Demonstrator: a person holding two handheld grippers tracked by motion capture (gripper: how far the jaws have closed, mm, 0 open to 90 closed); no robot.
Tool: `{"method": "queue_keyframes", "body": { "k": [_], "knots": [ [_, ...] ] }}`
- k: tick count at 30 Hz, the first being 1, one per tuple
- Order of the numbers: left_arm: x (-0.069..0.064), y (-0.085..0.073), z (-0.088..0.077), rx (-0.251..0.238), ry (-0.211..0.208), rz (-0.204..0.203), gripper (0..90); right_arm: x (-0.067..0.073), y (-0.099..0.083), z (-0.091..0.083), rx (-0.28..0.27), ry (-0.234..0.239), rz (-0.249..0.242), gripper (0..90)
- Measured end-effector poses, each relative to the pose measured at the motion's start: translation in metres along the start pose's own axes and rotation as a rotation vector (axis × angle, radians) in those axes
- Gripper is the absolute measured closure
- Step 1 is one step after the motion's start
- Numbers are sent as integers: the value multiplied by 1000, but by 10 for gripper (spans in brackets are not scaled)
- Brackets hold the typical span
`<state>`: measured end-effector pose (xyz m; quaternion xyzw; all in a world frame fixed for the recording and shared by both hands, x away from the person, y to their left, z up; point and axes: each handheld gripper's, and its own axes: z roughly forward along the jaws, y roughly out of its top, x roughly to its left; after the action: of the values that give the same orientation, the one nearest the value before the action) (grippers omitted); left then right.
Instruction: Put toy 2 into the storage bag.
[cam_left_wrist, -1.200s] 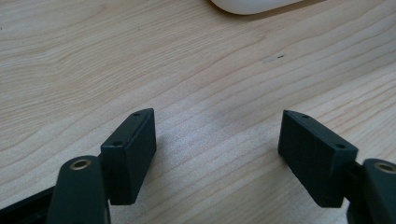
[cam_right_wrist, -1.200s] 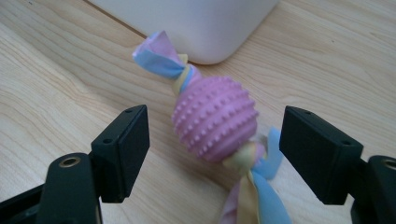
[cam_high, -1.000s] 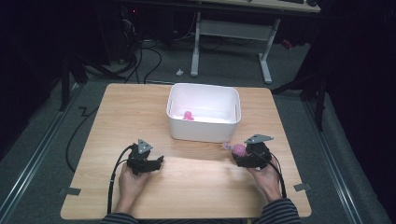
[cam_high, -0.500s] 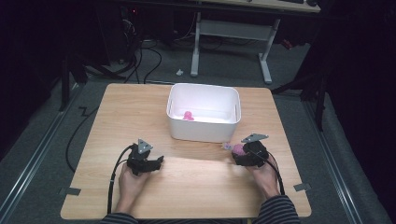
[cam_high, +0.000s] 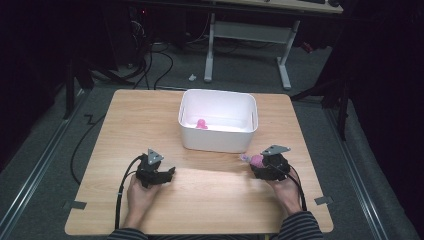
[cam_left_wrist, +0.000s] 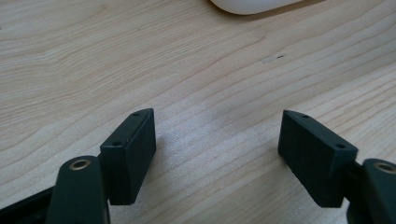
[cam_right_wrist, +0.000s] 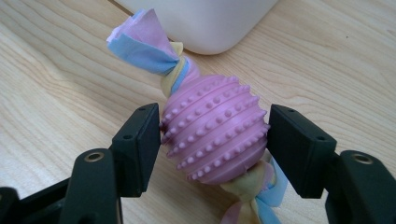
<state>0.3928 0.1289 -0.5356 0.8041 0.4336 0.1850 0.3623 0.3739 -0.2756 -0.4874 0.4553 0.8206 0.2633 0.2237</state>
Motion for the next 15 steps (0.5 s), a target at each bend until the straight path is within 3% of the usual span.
{"method": "queue_keyframes", "body": {
  "k": [6, 15],
  "knots": [
    [0, 0, 0, 0, 0, 0, 280, 0, -1, -8, -22, 24, -5, 363],
    [0, 0, 0, 0, 0, 0, 279, -4, -3, -23, -41, 79, 26, 363]
  ]
}}
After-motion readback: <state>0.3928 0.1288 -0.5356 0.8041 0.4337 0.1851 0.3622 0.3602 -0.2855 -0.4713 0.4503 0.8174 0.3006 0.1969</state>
